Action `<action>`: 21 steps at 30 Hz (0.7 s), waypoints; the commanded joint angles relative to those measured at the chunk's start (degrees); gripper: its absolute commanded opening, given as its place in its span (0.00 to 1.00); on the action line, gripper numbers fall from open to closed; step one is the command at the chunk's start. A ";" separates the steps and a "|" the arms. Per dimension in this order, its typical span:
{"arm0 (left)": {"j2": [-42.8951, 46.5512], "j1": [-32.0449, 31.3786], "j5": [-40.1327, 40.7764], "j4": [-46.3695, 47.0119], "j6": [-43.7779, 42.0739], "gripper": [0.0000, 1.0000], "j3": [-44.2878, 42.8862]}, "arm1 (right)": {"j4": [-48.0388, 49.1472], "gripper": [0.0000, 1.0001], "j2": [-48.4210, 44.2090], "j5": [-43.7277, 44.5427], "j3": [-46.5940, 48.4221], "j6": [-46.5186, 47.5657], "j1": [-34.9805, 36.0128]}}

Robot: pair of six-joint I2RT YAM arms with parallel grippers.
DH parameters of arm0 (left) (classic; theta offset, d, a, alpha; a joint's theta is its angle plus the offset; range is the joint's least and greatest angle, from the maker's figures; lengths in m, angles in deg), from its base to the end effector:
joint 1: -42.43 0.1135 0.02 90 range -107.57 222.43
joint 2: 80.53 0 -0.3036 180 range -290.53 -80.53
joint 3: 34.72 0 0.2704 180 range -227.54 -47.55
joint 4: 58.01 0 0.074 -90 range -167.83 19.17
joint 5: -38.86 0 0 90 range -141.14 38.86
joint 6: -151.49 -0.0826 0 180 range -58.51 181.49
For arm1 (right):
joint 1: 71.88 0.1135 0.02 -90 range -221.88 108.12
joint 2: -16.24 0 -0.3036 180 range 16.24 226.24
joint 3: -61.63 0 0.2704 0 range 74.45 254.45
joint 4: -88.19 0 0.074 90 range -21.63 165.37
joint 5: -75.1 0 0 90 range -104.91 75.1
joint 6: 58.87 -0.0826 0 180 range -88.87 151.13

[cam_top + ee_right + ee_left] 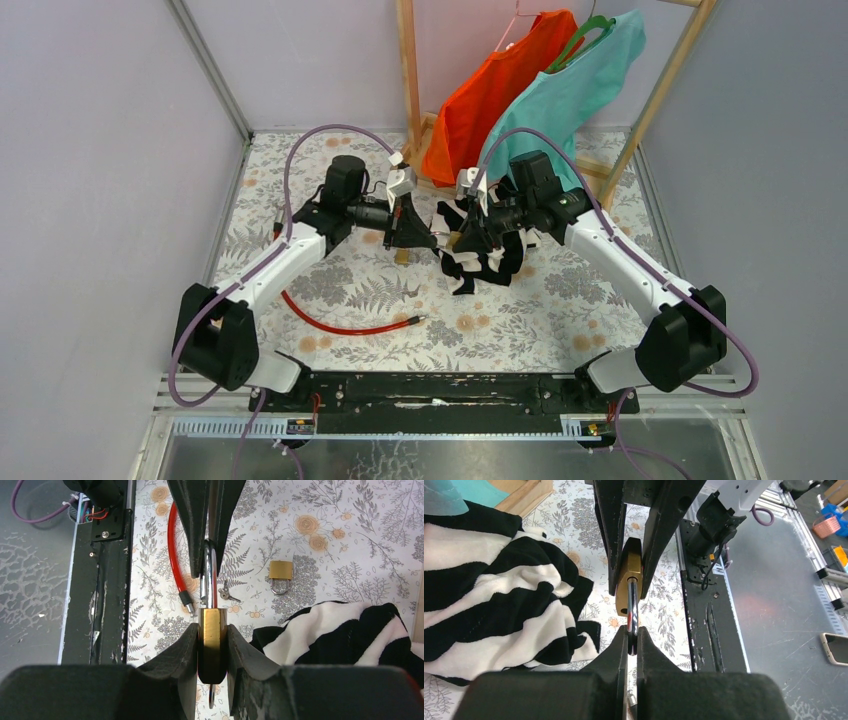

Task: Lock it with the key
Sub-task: Lock the lock.

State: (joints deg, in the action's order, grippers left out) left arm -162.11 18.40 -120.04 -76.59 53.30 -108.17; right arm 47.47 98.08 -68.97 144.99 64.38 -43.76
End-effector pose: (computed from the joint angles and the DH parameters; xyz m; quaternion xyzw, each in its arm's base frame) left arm 0.2754 -0.2072 0.3290 0.4799 0.5921 -0.5366 0.3622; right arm 0.2702 0.2202 0.3438 -0.5783 0.5925 0.3931 0.4001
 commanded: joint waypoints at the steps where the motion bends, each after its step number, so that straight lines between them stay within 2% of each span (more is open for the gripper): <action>1: -1.15 -0.76 -1.35 11.55 12.60 0.00 1.44 | 4.71 0.00 -0.98 -0.23 1.82 -1.12 0.03; 4: -1.32 -1.46 -2.09 20.85 19.47 0.00 3.95 | 5.30 0.00 -0.90 0.56 1.78 -1.93 -0.02; 21: -1.66 -4.68 1.06 30.62 23.30 0.00 8.61 | 8.61 0.00 -0.69 -4.02 2.83 -9.48 0.06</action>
State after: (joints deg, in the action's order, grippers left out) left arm -163.07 17.76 -118.34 -52.77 74.98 -99.79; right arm 47.14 98.08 -67.09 144.99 58.55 -44.35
